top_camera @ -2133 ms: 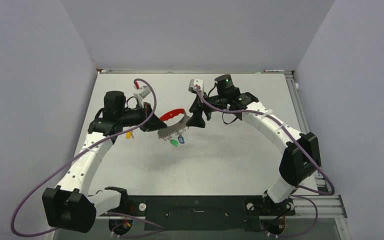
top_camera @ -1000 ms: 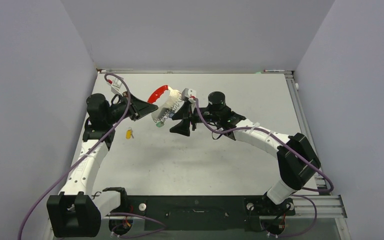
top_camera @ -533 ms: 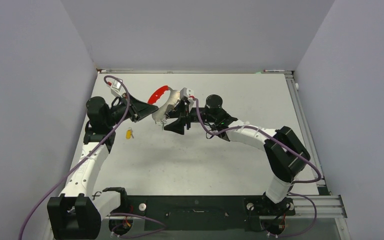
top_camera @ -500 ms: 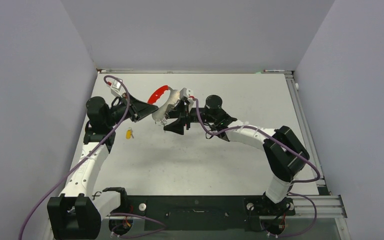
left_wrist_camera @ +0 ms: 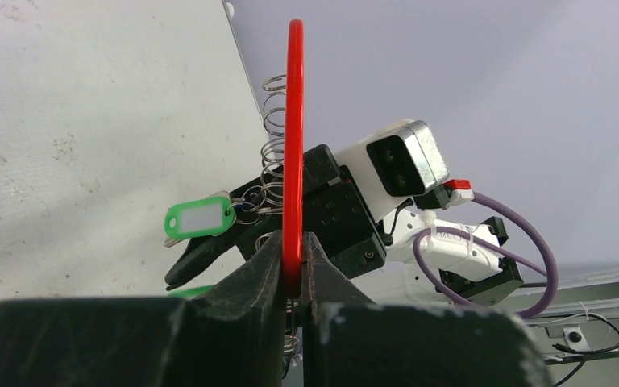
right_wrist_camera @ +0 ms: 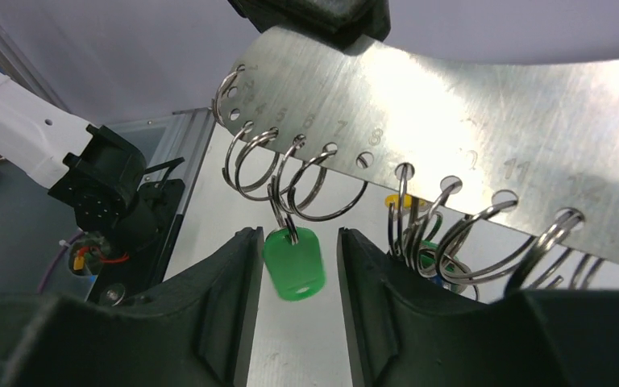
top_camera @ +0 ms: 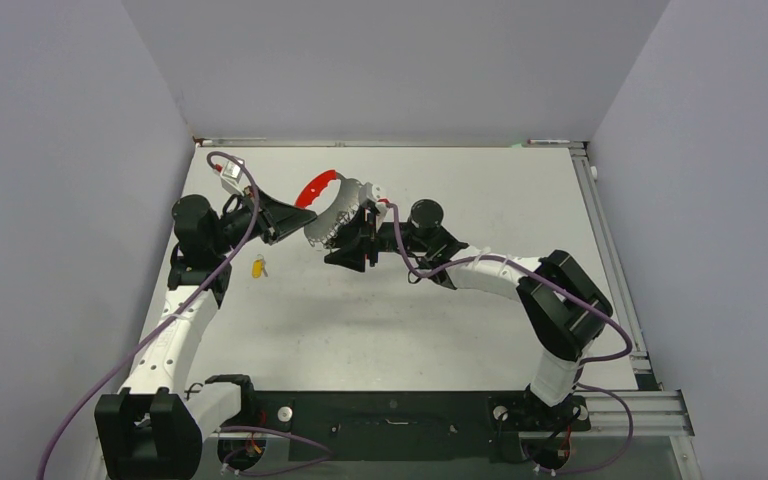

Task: Remove the keys from the keyring
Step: Adjust the keyring.

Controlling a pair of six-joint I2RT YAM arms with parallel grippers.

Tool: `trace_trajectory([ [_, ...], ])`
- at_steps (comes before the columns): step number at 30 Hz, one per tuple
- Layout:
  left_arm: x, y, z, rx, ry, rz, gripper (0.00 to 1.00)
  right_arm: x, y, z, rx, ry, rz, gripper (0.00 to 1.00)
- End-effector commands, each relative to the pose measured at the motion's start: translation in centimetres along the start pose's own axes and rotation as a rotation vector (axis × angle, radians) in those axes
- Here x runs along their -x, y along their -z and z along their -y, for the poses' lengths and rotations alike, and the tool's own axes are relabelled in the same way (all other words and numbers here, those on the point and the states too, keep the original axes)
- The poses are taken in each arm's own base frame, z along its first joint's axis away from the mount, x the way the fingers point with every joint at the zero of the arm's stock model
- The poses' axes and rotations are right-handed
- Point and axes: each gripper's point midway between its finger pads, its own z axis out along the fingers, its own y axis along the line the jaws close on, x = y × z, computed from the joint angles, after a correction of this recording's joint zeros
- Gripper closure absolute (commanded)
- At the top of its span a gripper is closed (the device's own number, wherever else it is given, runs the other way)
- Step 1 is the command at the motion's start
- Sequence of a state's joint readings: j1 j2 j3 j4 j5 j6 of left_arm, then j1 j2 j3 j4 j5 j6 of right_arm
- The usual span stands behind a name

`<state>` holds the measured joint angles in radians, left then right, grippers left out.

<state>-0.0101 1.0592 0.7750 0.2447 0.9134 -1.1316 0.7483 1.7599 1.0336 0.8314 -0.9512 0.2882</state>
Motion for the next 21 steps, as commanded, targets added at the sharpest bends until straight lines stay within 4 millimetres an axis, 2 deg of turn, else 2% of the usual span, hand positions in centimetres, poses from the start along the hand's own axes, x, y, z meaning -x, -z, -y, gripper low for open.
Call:
trace_trajectory([
  [1,0.8,0.3,1.9,-0.054,-0.068,0.039,1.0,1.3,-0.2,-0.8,0.022,0.074,0.041,0.63],
  [2,0.8,0.3,1.9,-0.054,-0.066,0.04,1.0,1.2,-0.2,-0.8,0.019,0.076,0.038,0.64],
  [7,0.8,0.3,1.8,-0.052,-0.061,0.042,1.0,1.2,-0.2,-0.6,0.002,0.072,0.028,0.85],
  [10,1.6,0.8,0.9,-0.019,-0.073,0.074,1.0,1.0,0.0,-0.7,-0.003,0.072,0.006,0.94],
  [12,1.7,0.9,0.2,0.011,-0.098,0.077,1.0,0.7,0.3,-0.9,-0.008,0.069,-0.016,0.95],
  [15,1.5,0.9,-2.1,0.107,-0.157,0.057,1.0,-0.1,0.9,-0.8,-0.036,0.058,-0.073,0.95],
  [18,0.7,1.2,-4.2,0.18,-0.186,0.014,1.0,-2.1,1.9,-0.3,-0.084,0.052,-0.182,0.95],
  [21,-0.1,1.2,-5.5,0.21,-0.216,-0.029,1.0,-3.6,2.8,0.2,-0.126,0.043,-0.248,0.95],
])
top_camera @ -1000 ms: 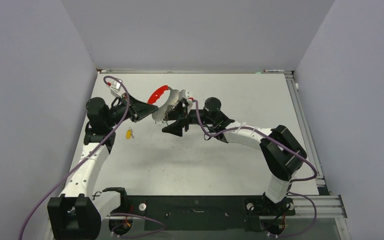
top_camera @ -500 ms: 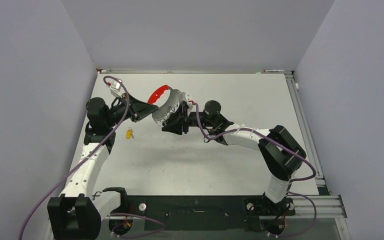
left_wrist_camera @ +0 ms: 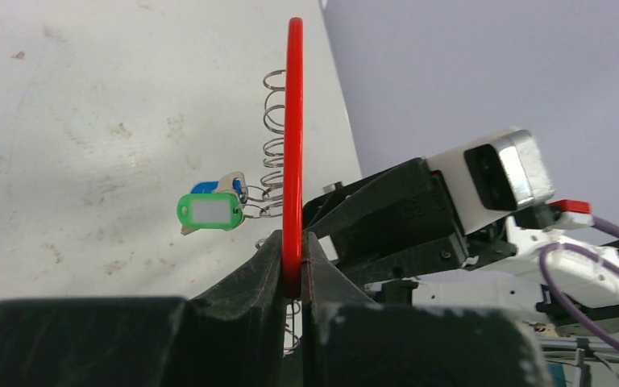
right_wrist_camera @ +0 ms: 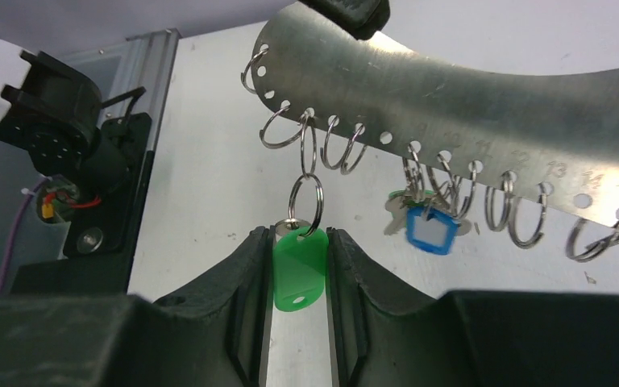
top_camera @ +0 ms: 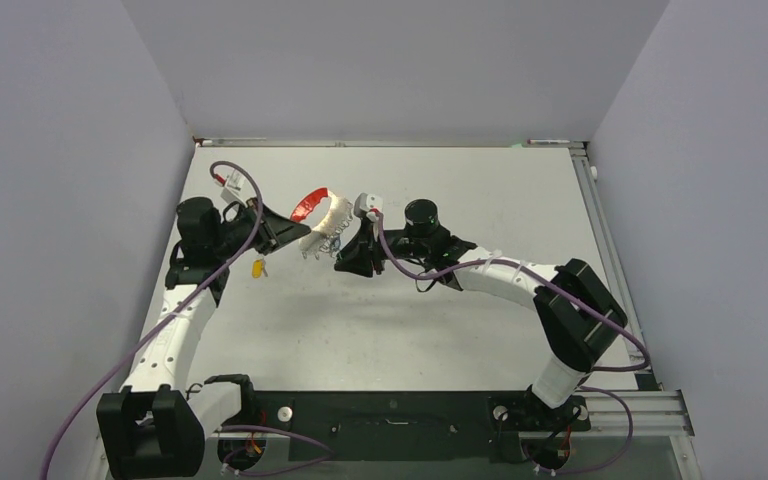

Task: Remove the keys from the keyring
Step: Adjust the keyring.

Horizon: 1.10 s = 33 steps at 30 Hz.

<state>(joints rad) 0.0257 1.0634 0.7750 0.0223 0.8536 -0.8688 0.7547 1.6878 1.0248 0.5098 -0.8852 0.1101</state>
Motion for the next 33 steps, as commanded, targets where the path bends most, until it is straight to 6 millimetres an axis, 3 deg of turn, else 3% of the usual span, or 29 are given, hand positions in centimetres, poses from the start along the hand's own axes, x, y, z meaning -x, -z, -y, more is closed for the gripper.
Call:
trace_trajectory([
  [1,-0.4,0.1,-1.0,0.05,-0.159,-0.038,1.0,-1.2,1.3,0.1,-0.055,0.049,-0.102,0.95],
  [11,-5.6,-1.7,-4.1,0.115,-0.236,-0.202,1.0,-4.1,2.1,0.3,-0.044,-0.024,-0.211,0.95],
  [27,-11.0,-4.7,-9.5,0.115,-0.03,-0.392,1.0,-8.3,4.2,0.9,-0.053,-0.128,-0.306,0.95],
  [33,-12.2,-5.3,-11.3,0.143,0.052,-0.442,1.0,-8.5,5.2,2.1,-0.085,-0.164,-0.283,0.95],
])
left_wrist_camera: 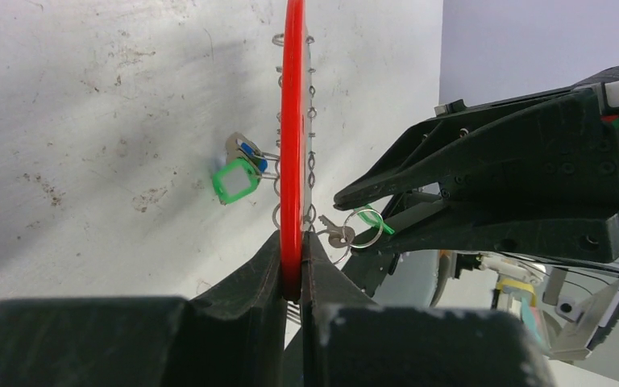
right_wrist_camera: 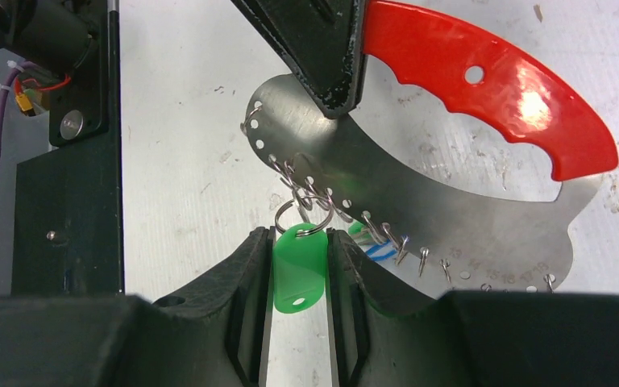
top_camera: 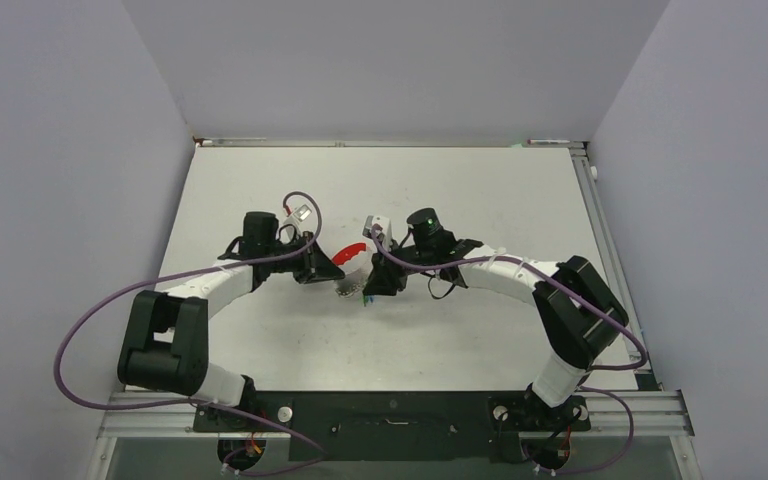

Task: Remove the keys from the keyring
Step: Adjust the keyring.

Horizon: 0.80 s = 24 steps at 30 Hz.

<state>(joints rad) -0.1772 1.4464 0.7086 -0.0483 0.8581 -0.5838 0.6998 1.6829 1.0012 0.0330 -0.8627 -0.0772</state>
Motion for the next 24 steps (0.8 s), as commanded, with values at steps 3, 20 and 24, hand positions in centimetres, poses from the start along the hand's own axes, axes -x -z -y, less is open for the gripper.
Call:
trace_trajectory([
  [3,-0.4,-1.0,-1.6,0.004,0.03,-0.034,1.0,0.3,1.1,1.8,-0.024,-0.015,0.049,0.95],
  [20,-0.9,-1.5,-1.4,-0.066,0.036,-0.04,1.0,-2.4,1.7,2.8,-0.083,0.094,0.039,0.95],
  [24,0.2,-0.5,1.6,-0.132,-0.028,0.002,1.0,-1.8,1.7,3.1,-0.106,0.143,0.082,0.95],
])
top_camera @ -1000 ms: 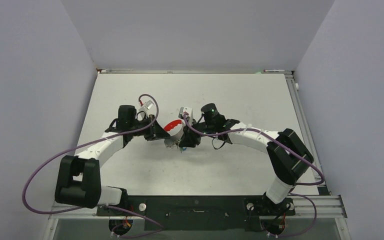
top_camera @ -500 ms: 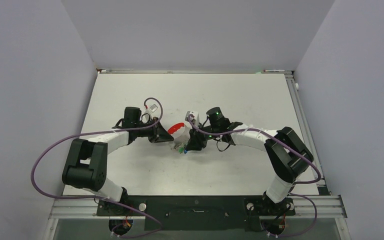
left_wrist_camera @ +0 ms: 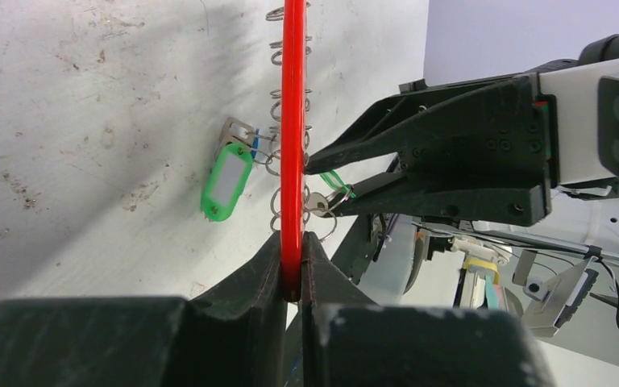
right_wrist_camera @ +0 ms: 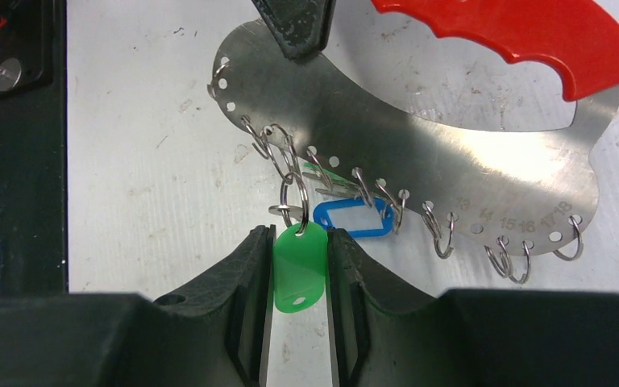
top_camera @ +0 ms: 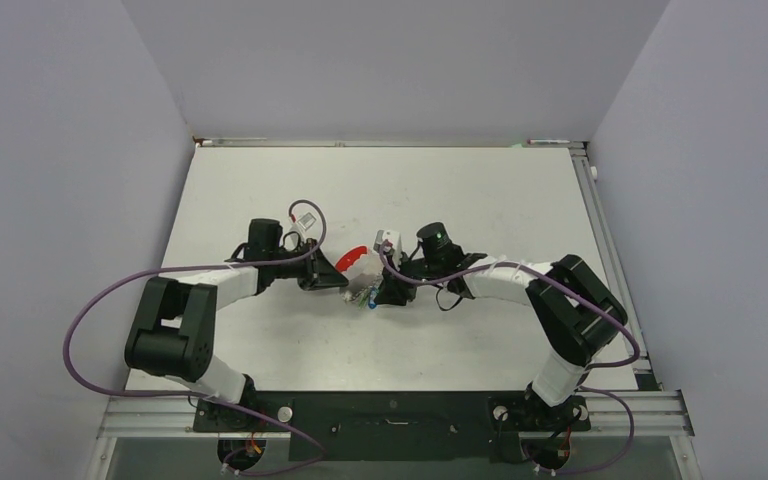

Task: Remove the keys from the keyring
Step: Adjust the keyring.

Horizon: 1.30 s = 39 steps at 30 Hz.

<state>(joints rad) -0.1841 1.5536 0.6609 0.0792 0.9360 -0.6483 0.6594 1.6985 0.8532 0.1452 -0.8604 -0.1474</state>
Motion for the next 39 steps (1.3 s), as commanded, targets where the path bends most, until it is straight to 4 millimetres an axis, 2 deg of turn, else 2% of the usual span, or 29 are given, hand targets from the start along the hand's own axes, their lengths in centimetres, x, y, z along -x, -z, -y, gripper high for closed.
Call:
trace_trajectory([
  [1,1.7,1.3,3.9,-0.081,-0.136,0.067,1.0,3.3,1.2,1.7,-0.082,0.139,0.122,0.95],
  [5,2.6,2.5,6.5,-0.072,-0.197,0.091,1.0,5.9,1.0,1.5,-0.088,0.209,0.193,0.95],
  [11,3.3,4.7,10.5,-0.09,-0.228,0.137,1.0,11.3,2.1,1.0,-0.095,0.266,0.341,0.8],
  [14,4.1,6.1,13.2,-0.119,-0.267,0.192,1.0,13.0,2.6,0.5,-0.081,0.285,0.39,0.76],
  [19,4.9,7.4,16.0,-0.148,-0.265,0.244,1.0,14.9,3.6,-0.2,-0.081,0.321,0.447,0.62],
  [21,5.1,7.8,16.6,-0.156,-0.253,0.266,1.0,15.6,4.1,-0.5,-0.086,0.324,0.476,0.56],
  [24,5.2,8.0,16.9,-0.167,-0.238,0.29,1.0,16.7,4.7,-1.1,-0.09,0.323,0.526,0.52],
  [27,5.4,8.4,16.6,-0.175,-0.19,0.308,1.0,16.9,4.8,-1.5,-0.081,0.318,0.539,0.49],
  [32,6.4,9.4,17.4,-0.214,-0.183,0.364,1.0,16.5,4.7,-2.3,-0.049,0.32,0.542,0.47],
  [39,6.2,9.5,17.9,-0.238,-0.194,0.355,1.0,17.1,4.5,-3.1,0.003,0.337,0.568,0.41],
])
